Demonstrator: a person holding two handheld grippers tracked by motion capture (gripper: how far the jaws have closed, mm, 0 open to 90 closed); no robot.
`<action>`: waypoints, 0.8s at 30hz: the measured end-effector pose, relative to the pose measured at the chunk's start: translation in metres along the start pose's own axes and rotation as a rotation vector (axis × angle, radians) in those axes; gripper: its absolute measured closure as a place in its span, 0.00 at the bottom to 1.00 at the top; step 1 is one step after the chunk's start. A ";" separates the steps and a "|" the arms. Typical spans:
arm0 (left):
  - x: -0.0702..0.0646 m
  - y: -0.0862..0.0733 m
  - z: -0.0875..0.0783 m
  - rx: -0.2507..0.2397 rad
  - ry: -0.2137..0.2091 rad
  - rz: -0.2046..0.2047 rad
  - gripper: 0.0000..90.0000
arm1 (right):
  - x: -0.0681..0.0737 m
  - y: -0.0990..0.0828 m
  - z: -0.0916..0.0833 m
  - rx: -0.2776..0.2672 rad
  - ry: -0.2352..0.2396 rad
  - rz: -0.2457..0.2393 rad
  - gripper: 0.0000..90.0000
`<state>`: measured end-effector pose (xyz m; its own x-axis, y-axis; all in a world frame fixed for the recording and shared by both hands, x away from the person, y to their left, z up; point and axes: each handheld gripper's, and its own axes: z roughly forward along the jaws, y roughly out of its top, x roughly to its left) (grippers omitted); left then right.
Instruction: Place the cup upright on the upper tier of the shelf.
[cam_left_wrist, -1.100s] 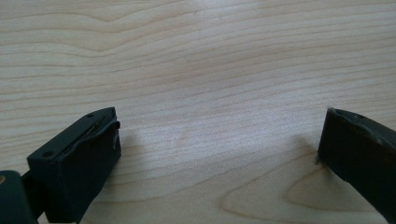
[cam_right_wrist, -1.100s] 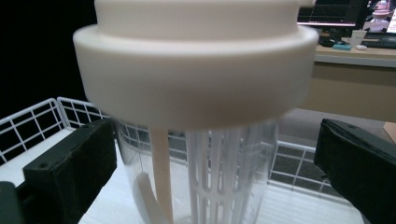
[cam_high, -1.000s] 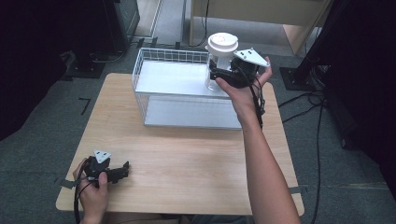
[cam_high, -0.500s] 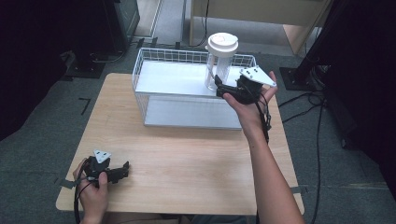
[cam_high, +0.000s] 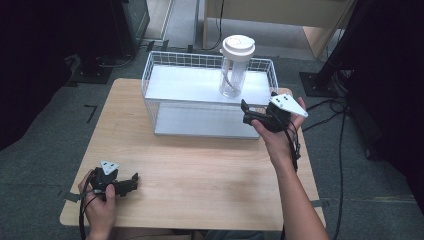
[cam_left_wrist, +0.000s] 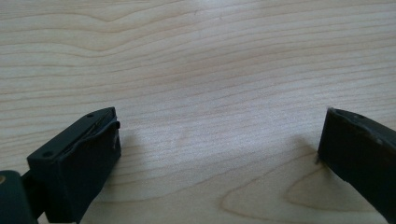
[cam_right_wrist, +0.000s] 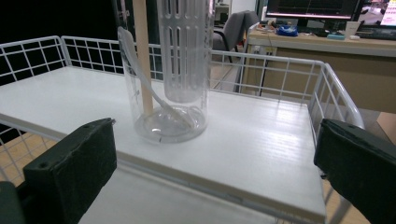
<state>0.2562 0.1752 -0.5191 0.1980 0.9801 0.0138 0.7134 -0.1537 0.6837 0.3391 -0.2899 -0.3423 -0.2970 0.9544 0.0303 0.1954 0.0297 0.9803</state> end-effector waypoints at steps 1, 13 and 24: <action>0.000 0.000 0.000 0.000 0.000 0.001 0.00 | -0.002 -0.003 -0.003 -0.003 0.002 0.009 0.00; 0.000 0.000 0.000 0.000 -0.001 -0.001 0.00 | -0.018 -0.037 -0.027 0.012 -0.033 0.025 0.00; 0.000 0.000 0.000 0.001 -0.002 -0.002 0.00 | -0.028 -0.068 -0.035 0.052 -0.056 0.030 0.00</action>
<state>0.2561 0.1751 -0.5191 0.1976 0.9802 0.0113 0.7145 -0.1519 0.6829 0.3016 -0.3291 -0.4026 -0.2380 0.9701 0.0474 0.2526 0.0147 0.9675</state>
